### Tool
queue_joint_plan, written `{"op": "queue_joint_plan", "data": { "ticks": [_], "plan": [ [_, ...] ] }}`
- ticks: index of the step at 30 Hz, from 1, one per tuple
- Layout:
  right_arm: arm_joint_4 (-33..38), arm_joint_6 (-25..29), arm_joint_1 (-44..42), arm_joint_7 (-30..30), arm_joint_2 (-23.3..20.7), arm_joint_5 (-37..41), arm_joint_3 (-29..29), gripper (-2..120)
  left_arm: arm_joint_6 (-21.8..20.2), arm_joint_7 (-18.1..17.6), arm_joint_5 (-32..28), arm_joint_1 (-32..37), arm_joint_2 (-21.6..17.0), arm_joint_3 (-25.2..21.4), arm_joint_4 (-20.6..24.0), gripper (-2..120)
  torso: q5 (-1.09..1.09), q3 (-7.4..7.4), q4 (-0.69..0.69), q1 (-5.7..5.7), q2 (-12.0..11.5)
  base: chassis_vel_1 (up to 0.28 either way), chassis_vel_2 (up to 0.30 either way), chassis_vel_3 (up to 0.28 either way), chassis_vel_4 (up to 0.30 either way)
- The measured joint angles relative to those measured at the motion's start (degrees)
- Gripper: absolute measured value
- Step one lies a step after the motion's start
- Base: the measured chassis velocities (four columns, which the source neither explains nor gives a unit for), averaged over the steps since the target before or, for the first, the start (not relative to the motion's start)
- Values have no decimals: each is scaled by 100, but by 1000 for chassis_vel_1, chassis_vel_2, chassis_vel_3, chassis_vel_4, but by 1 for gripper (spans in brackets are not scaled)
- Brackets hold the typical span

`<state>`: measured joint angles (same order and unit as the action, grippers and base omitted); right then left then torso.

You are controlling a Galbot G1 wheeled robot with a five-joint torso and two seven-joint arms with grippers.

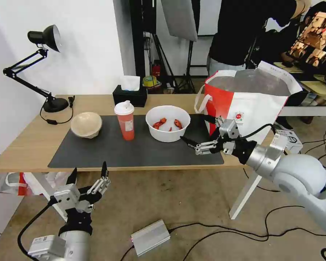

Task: Pick up the trash from the table and place it into the takeout bag.

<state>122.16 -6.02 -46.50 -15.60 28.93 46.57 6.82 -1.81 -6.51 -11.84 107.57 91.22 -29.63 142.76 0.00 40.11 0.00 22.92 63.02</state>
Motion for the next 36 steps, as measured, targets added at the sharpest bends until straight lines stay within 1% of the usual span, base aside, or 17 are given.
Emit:
{"op": "queue_joint_plan", "data": {
  "ticks": [1, 5, 6, 9, 10, 11, 15, 16, 18, 19, 20, 23, 25, 27, 29, 31, 36],
  "plan": [
    [0, 0, 0, 0, 0, 0, 0, 100, 0, 0, 0, 0, 0, 0, 0, 97, 0, 0, 0, 0, 0, 0, 0, 0, 0],
    [-253, -12, 643, -183, -64, 51, -541, 100, 20, 0, 2, -12, 1, -1, -11, 97, 0, 0, 0, 0, 0, 0, 0, 0, 0],
    [-253, -12, 643, -183, -64, 51, -541, 100, 20, 0, 2, -12, 1, -1, -11, 97, 0, 0, 0, 0, 0, 0, 0, 0, 0],
    [-429, -144, 1163, -250, -76, 45, -1005, 100, 71, -6, 12, -17, 2, 0, -50, 97, 0, 0, 0, 0, 0, 0, 0, 0, 0],
    [-485, -185, 1340, -274, -64, 44, -1152, 100, 82, -6, 14, -17, 2, 0, -57, 97, 0, 0, 0, 0, 0, 0, 0, 0, 0],
    [-485, -185, 1340, -274, -64, 44, -1152, 100, 82, -6, 14, -17, 2, 0, -57, 97, 0, 0, 0, 0, 0, 0, 0, 0, 0],
    [-745, -290, 1995, -404, 17, 46, -1701, 100, 85, -9, 40, -30, 2, -19, -95, 97, 0, 0, 0, 0, 0, 0, 0, 0, 0],
    [-745, -290, 1995, -404, 17, 46, -1701, 100, 85, -9, 40, -30, 2, -19, -95, 97, 0, 0, 0, 0, 0, 0, 0, 0, 0],
    [-837, -353, 2252, -449, 47, 63, -1933, 100, 95, -9, 62, -25, 4, -18, -119, 97, 0, 0, 1, 0, 0, 0, 0, 0, 0],
    [-845, -358, 2276, -455, 51, 65, -1955, 100, 96, -9, 63, -25, 4, -18, -121, 97, 0, 0, 0, 0, 0, 0, 0, 0, 0],
    [-926, -394, 2492, -502, 82, 79, -2152, 100, 105, -9, 67, -22, 4, -28, -131, 97, -1, 0, 0, 0, 0, 0, 0, 0, 0],
    [-984, -426, 2641, -551, 107, 98, -2290, 100, 108, -10, 67, -23, 3, -53, -131, 97, 0, 0, 0, 0, 0, 0, 0, 0, 0],
    [-1095, -488, 2871, -708, 151, 160, -2484, 100, 109, -15, 82, -33, 2, -74, -145, 97, 0, 0, 0, 0, 0, 0, 0, 0, 0],
    [-1128, -506, 2924, -765, 164, 178, -2528, 100, 114, -17, 90, -33, 3, -70, -153, 97, 0, 0, 0, -1, 0, 0, 0, 0, 0],
    [-1229, -562, 3107, -946, 189, 193, -2681, 100, 145, -18, 120, -27, 7, -39, -166, 97, 0, 0, 0, -1, 0, 0, 0, 0, 0],
    [-1254, -570, 3150, -981, 193, 194, -2716, 100, 150, -18, 124, -27, 7, -39, -166, 97, 0, 0, 0, -1, 0, 0, 0, 0, 0],
    [-1439, -594, 3490, -1155, 205, 195, -3055, 100, 192, -20, 123, -40, 5, -73, -172, 95, 0, 0, 0, -1, 0, 0, 0, 0, 0]
  ]
}}
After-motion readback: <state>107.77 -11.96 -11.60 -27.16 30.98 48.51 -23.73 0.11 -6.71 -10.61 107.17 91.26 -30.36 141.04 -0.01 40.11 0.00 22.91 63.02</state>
